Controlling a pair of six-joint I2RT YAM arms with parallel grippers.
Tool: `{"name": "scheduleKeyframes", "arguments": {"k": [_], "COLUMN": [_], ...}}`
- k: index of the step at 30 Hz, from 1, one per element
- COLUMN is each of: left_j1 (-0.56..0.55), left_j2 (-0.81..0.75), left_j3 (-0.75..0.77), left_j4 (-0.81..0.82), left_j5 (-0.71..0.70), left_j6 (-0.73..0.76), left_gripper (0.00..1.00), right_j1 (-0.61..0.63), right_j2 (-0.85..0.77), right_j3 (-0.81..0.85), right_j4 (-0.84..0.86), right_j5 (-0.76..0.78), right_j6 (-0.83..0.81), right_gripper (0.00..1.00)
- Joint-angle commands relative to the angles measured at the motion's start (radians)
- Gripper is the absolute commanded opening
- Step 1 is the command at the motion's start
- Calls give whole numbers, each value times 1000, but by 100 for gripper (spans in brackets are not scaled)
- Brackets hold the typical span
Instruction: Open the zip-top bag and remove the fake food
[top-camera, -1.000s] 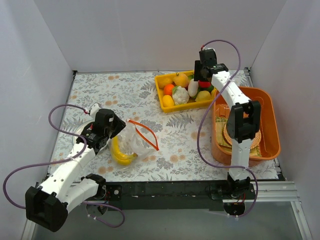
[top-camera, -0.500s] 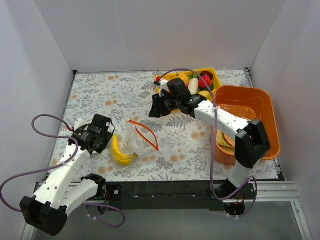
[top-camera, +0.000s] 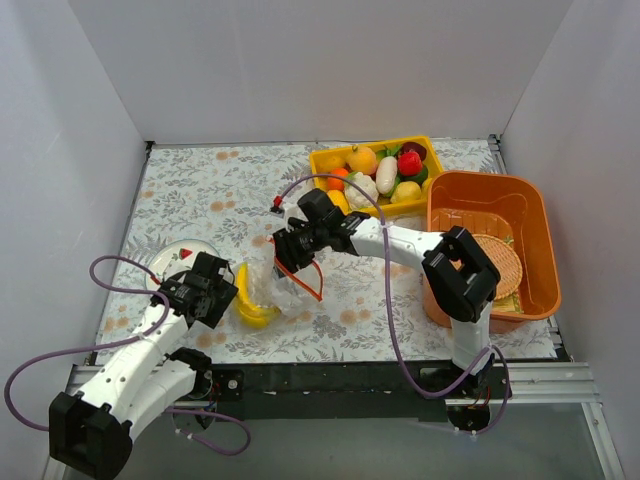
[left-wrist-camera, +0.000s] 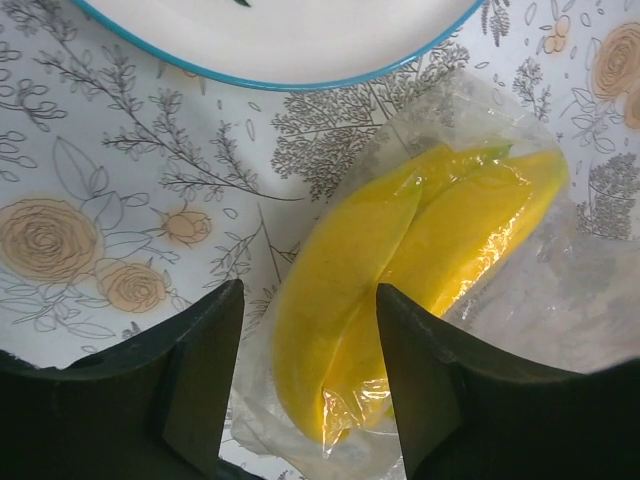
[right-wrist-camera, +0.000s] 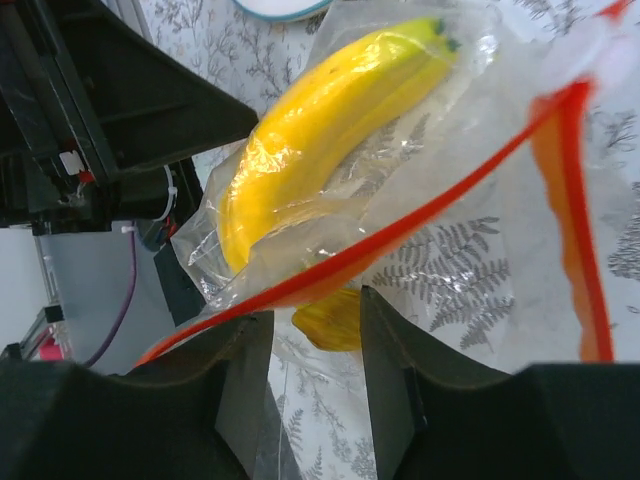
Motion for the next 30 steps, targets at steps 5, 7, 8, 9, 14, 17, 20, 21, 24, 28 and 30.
{"name": "scheduleKeyframes", "arguments": {"k": [5, 7, 8, 9, 14, 17, 20, 21, 24, 28, 30], "left_j1": [5, 5, 5, 5, 5, 5, 5, 5, 5, 5, 5], "left_j2": [14, 25, 40, 48, 85, 102, 111, 113, 123, 142, 143], "left_j3": [-54, -63, -67, -76, -93, -96, -100, -100, -106, -109, -105], "left_j4": [171, 196, 205, 219, 259, 274, 288, 297, 317, 326, 331], "left_j5": [49, 57, 59, 60, 74, 77, 79, 85, 97, 106, 105], "left_j6": [-90, -90, -84, -84, -82, -82, -81, -79, -72, -66, -63], "left_gripper": [48, 46, 43, 43, 31, 26, 18, 17, 11, 5, 3], "right_j1": [52, 53, 55, 56, 71, 85, 94, 101, 107, 108, 108], "right_j2": [35, 25, 19, 13, -18, -25, -27, -30, -41, -47, -47], "right_j3": [-87, -113, -144, -158, -233, -260, -267, -267, -274, -299, -305], "right_j4": [69, 86, 103, 116, 191, 212, 218, 221, 238, 307, 323], "right_j5": [-75, -86, -96, -101, -158, -150, -118, -101, -28, -24, -29], "right_j6": [-55, -73, -82, -96, -125, -137, -137, -137, -113, -61, -49], "right_gripper": [56, 62, 64, 68, 73, 74, 75, 76, 78, 77, 71]}}
